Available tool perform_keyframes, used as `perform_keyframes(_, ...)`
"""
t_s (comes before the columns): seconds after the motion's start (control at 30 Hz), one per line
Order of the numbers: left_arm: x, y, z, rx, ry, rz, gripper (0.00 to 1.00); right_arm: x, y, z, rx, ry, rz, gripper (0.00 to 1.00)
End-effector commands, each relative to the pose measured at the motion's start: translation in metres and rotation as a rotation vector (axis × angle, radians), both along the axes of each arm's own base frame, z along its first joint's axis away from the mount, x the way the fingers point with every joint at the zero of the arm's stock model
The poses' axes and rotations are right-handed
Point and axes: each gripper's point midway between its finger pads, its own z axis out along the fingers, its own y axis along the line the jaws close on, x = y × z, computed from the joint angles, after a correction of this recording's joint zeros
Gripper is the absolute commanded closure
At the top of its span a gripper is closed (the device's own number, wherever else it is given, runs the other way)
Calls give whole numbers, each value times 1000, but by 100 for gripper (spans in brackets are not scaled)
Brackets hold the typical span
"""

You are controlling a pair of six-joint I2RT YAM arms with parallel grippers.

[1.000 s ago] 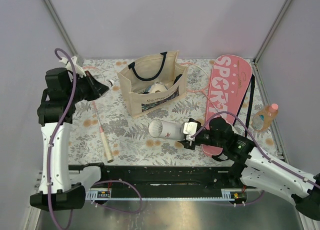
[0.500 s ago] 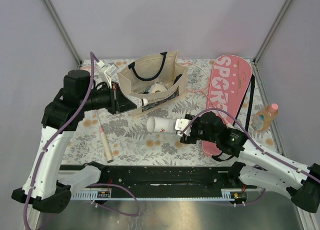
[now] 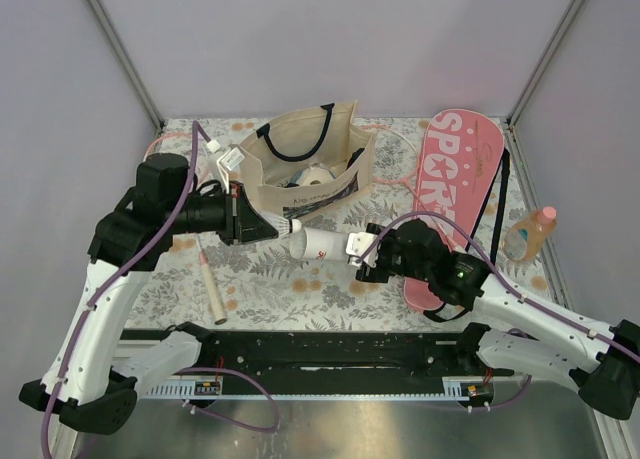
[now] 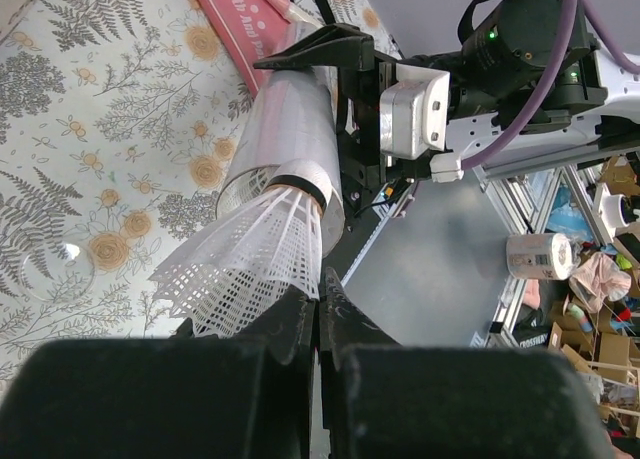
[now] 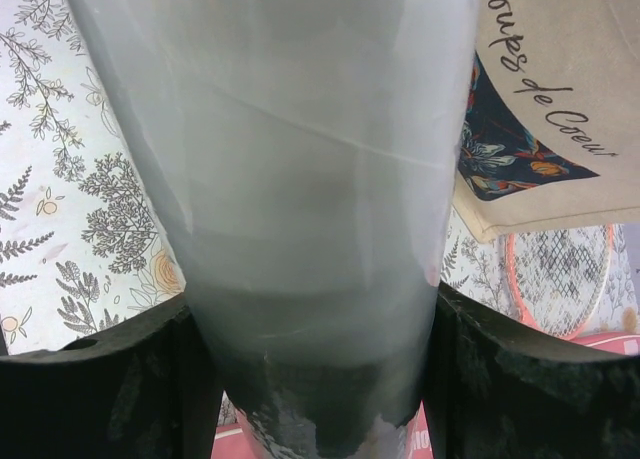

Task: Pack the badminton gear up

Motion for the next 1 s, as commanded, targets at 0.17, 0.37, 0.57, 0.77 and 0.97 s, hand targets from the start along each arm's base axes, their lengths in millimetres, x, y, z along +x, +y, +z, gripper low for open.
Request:
perform_keyframes(0.17, -5, -20, 12, -48, -14, -101, 100, 13, 21, 59, 158, -108, 5, 34)
perform_keyframes(0.37, -1, -25, 5, -14, -7, -95, 100, 13, 26, 68, 178, -112, 16, 35)
perform_keyframes(0.57, -1, -19, 6, 16, -24, -64, 100, 13, 21, 67, 180, -120, 1, 34)
perform_keyframes(0.77, 2, -9, 8, 63, -52, -7, 100, 4, 16, 61, 198, -96, 5, 34)
perform_keyframes(0.97, 0, -9, 7, 62, -47, -18, 100, 1, 13, 61, 209, -93, 3, 34)
